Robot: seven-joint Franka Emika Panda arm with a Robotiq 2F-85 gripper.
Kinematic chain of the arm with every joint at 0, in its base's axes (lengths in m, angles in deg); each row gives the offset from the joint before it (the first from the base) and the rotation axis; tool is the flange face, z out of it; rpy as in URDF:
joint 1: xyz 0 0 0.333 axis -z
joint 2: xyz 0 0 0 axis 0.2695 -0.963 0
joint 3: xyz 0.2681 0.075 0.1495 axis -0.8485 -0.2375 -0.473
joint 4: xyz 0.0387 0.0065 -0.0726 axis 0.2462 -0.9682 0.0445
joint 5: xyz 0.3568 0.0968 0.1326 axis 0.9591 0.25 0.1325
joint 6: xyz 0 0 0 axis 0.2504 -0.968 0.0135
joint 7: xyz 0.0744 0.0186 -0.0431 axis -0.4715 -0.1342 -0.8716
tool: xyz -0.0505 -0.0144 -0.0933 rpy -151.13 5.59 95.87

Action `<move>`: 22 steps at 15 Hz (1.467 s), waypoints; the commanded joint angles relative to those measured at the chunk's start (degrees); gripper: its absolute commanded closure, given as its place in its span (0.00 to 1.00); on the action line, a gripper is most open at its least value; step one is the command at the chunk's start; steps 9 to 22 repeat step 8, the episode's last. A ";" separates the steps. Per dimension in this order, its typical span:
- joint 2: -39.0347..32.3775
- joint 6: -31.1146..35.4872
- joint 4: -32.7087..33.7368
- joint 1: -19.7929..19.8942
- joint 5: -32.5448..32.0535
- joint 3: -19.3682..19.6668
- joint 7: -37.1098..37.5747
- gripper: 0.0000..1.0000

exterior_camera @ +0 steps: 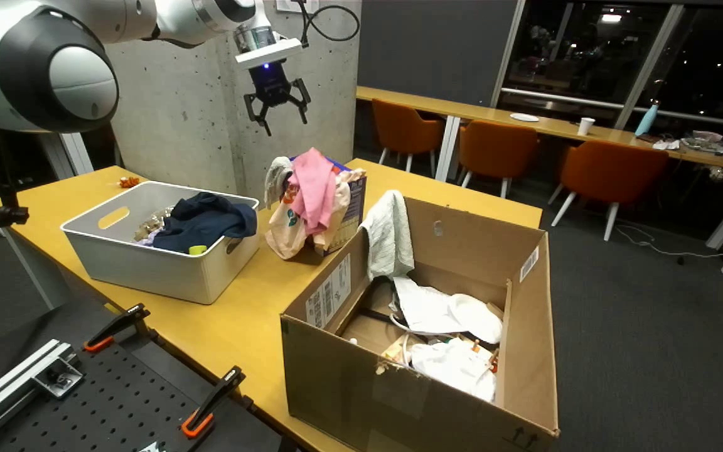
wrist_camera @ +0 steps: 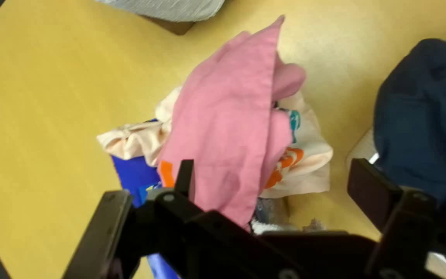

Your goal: Put the pink t-shirt on top of the blue box.

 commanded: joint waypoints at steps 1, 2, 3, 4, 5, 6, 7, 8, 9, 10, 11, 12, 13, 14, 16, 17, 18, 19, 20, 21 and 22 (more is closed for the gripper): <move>1.13 -8.55 -0.94 -0.52 2.58 -1.95 4.70 0.00; 0.73 -10.39 -0.62 -0.92 3.27 -2.51 6.70 0.00; 0.12 -12.10 0.27 -1.47 3.71 -3.00 8.65 0.00; -0.35 -13.26 0.97 -2.06 4.19 -3.52 10.97 0.00; -0.60 -14.04 1.23 -2.62 4.55 -3.87 13.22 0.00; -0.81 -14.55 1.45 -3.10 4.97 -4.21 14.99 0.00; -1.16 -14.50 1.67 -3.58 5.26 -4.51 16.59 0.00; -1.53 -14.03 1.83 -3.99 5.30 -4.59 18.12 0.00; -1.53 -14.03 1.83 -3.99 5.30 -4.59 18.12 0.00; -1.53 -14.03 1.83 -3.99 5.30 -4.59 18.12 0.00; -1.53 -14.03 1.83 -3.99 5.30 -4.59 18.12 0.00; -1.53 -14.03 1.83 -3.99 5.30 -4.59 18.12 0.00; -1.53 -14.03 1.83 -3.99 5.30 -4.59 18.12 0.00; -1.53 -14.03 1.83 -3.99 5.30 -4.59 18.12 0.00; -1.53 -14.03 1.83 -3.99 5.30 -4.59 18.12 0.00; -1.53 -14.03 1.83 -3.99 5.30 -4.59 18.12 0.00; -1.53 -14.03 1.83 -3.99 5.30 -4.59 18.12 0.00; -1.53 -14.03 1.83 -3.99 5.30 -4.59 18.12 0.00; -1.53 -14.03 1.83 -3.99 5.30 -4.59 18.12 0.00; -1.53 -14.03 1.83 -3.99 5.30 -4.59 18.12 0.00; -1.53 -14.03 1.83 -3.99 5.30 -4.59 18.12 0.00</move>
